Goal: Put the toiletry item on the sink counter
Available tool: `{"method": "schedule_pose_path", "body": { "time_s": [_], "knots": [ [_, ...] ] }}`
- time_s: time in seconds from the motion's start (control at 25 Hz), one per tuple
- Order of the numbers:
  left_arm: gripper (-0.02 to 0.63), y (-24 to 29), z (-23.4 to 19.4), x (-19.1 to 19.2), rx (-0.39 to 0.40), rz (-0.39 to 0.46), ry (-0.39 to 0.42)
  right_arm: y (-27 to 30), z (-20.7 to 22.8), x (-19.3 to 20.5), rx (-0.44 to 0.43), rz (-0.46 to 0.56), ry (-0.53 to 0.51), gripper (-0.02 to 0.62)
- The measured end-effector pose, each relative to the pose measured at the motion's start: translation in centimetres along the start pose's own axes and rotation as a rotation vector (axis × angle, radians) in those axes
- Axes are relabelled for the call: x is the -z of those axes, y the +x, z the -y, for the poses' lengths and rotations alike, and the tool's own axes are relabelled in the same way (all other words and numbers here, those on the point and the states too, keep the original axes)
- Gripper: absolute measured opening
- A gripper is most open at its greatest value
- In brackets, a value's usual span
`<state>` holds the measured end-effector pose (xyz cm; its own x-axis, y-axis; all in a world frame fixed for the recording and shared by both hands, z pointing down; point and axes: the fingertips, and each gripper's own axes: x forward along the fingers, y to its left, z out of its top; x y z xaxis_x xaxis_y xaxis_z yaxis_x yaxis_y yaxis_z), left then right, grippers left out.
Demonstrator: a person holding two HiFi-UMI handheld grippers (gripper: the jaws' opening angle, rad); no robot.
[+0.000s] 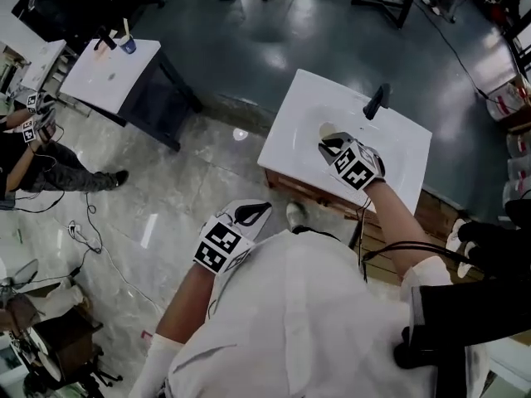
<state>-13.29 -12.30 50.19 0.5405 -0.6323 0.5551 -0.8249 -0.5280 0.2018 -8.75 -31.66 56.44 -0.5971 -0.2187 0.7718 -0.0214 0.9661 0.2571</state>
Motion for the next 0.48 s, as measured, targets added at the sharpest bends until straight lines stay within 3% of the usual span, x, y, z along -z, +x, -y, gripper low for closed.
{"method": "schedule_pose_path", "body": {
  "time_s": [0.24,0.48],
  "knots": [
    [0.006,2.8,-3.1,-2.6,-0.060,0.006,-0.047,5.3,7.3,0.4,-0.013,-0.014,-0.012,0.017],
    [0.005,4.2,-5.3,-4.0,-0.131,0.009,-0.089,10.2,11.8,0.4,-0.034,-0.046,-0.015,0.017]
  ]
}}
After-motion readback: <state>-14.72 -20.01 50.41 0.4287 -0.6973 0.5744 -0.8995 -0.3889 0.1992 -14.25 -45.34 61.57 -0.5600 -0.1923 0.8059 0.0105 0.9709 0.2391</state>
